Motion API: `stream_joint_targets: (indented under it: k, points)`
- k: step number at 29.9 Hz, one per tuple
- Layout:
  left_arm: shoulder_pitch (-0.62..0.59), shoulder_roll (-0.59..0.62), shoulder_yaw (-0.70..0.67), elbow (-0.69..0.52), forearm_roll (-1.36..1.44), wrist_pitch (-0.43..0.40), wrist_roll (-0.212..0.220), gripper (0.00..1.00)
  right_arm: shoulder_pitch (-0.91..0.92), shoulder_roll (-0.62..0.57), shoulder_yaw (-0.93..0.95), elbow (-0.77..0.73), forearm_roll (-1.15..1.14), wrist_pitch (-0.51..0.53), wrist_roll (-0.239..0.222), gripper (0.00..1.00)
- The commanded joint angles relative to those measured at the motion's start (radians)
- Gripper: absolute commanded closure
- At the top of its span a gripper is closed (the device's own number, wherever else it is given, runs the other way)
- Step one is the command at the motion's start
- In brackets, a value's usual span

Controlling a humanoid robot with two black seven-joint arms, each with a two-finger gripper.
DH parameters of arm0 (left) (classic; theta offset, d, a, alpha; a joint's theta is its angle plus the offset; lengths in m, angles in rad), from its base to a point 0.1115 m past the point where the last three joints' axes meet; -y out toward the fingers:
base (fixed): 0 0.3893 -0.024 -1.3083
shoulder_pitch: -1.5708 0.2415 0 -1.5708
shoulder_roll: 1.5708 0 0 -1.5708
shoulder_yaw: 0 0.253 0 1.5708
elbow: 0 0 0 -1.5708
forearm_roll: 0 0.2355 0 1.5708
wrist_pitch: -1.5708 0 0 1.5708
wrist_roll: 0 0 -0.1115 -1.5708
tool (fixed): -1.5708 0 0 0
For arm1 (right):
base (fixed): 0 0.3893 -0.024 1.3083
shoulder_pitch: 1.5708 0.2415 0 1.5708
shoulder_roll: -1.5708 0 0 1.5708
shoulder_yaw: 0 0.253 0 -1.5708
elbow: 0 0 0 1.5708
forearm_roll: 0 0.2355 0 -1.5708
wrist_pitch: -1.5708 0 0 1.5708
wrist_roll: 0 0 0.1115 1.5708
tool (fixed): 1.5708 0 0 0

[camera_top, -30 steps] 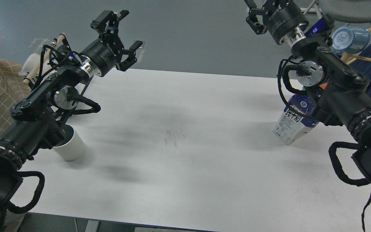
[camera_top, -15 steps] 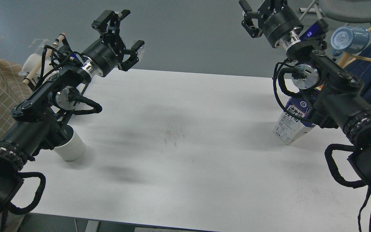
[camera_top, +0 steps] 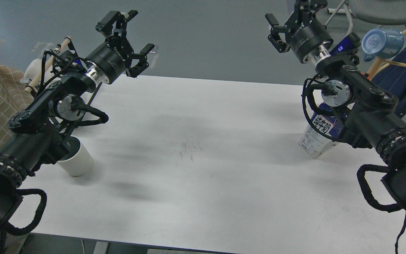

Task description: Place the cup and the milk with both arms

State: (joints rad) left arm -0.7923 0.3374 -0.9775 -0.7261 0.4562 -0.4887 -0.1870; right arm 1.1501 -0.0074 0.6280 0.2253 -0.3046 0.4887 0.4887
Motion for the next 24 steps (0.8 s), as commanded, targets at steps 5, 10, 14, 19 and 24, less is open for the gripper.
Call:
stream_joint_targets:
  k: [5,10,14,19,24]
  points:
    - [-0.001,-0.005,0.002,0.056,-0.099,0.000,0.004,0.02,0.002,0.003,-0.001,-0.011,0.002,0.000,0.000,0.00]
    - [-0.004,-0.003,0.006,0.054,-0.085,0.000,0.004,0.02,0.002,0.004,-0.002,-0.009,0.002,0.000,0.000,0.00]
    - [-0.010,0.000,0.013,0.048,-0.087,0.000,0.005,0.02,0.002,0.003,-0.004,-0.011,0.001,0.000,0.000,0.00]
    - [-0.012,0.000,0.013,0.048,-0.067,0.000,-0.018,0.02,0.006,0.007,-0.004,-0.024,-0.002,0.000,0.000,0.00]
    - [-0.005,-0.014,0.011,0.048,-0.067,0.000,-0.045,0.02,0.008,0.007,-0.004,-0.043,-0.001,0.000,0.000,0.00]
